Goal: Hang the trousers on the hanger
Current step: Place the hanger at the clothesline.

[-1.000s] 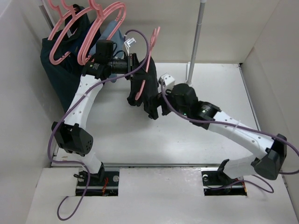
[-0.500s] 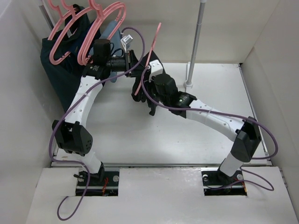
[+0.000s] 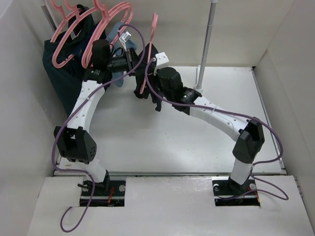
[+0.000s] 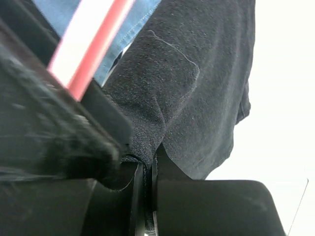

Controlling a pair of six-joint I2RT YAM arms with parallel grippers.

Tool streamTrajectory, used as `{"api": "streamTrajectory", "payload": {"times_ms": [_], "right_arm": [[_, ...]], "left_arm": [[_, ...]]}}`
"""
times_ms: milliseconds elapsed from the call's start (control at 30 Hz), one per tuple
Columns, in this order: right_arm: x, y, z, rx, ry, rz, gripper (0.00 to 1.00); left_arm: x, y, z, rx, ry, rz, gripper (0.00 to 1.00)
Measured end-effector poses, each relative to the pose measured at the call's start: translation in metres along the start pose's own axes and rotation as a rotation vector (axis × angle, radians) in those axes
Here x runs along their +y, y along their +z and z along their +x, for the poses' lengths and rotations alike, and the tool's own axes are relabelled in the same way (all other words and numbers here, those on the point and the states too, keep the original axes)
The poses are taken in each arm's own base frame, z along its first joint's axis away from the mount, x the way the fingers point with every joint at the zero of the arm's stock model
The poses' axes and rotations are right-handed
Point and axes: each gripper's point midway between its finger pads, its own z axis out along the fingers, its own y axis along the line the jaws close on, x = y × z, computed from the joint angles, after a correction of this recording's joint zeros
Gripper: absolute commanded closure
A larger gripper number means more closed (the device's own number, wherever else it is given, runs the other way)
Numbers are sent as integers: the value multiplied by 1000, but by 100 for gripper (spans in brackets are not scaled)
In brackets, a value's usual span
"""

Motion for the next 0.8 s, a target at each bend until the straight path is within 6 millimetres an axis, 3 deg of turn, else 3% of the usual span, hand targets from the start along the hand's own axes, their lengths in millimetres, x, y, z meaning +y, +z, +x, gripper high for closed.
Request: {"api": "streamTrajectory", "payload": {"times_ms": [33,67,100,133,267,367,667,800], "right_arm": [[-1,2,1,2,0,-4,94],[-1,4,2,6,-1,-9,80],[-2,5,2,8,1,-13,62],[-4,5,2,8,6,-16,30],[-16,8,-7,-13,22,-7,5],[-24,-3,-14,-34,33,-3,2],[-60,-102,-45,-141,82,18,0],[-69,-119,-46,-158,106,41,0]], "left_arm": [[2,0,-2,-8,-3,-2,100],[3,-1,-3,-14,-8,-3,100],[3,0,-4,-20,-22,-1,100],[2,0,-6,-28,-41,7,100],[-15,-3,-23,-75,-112,96,100],[-31,-2,-28,-60,-131,167,100],[-83,-8,-43,-39,-43,326,100],[-96,-11,-48,-51,-19,381,100]]}}
